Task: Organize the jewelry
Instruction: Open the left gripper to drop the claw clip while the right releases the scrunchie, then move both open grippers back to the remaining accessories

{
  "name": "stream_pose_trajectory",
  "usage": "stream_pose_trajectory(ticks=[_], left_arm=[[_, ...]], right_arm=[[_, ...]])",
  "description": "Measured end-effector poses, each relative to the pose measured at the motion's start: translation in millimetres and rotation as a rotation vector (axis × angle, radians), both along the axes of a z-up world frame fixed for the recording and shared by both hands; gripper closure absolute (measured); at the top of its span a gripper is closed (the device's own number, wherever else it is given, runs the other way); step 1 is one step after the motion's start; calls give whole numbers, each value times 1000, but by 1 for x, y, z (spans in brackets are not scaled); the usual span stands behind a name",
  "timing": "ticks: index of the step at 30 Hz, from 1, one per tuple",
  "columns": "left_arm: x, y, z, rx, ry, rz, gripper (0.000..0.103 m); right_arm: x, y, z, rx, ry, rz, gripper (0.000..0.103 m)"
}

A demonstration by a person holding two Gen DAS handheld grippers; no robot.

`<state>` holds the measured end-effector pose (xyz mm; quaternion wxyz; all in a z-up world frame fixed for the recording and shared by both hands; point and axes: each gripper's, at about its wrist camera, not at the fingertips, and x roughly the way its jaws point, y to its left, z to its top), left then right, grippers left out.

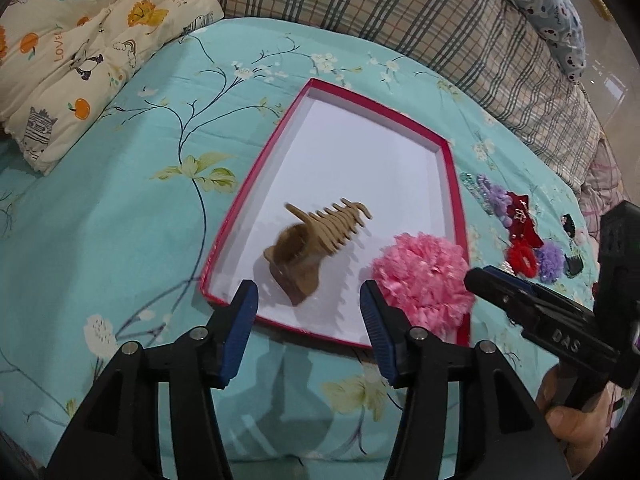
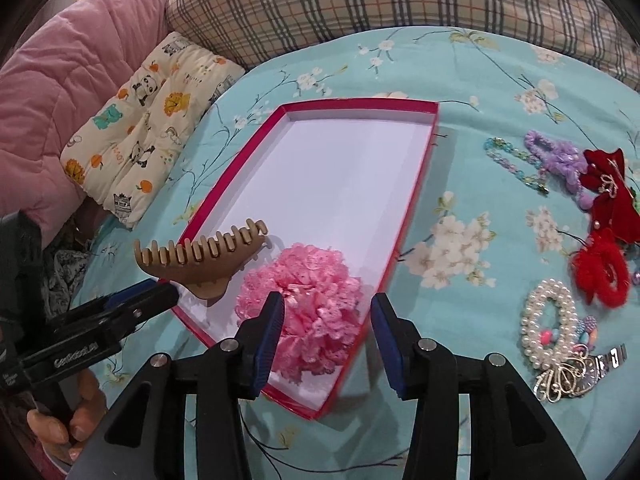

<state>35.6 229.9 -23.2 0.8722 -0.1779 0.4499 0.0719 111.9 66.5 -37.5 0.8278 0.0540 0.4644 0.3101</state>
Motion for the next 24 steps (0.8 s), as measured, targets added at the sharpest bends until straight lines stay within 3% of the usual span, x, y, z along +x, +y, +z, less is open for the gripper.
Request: stream_pose_trajectory(ticks=[9, 24], left_arm=[[2, -33, 12, -11, -19, -59, 51], [32, -93, 20, -38, -29, -174, 50]], right_arm=[[0, -35, 0, 8, 6, -49, 56], [6, -132, -1, 16, 13, -227, 56]])
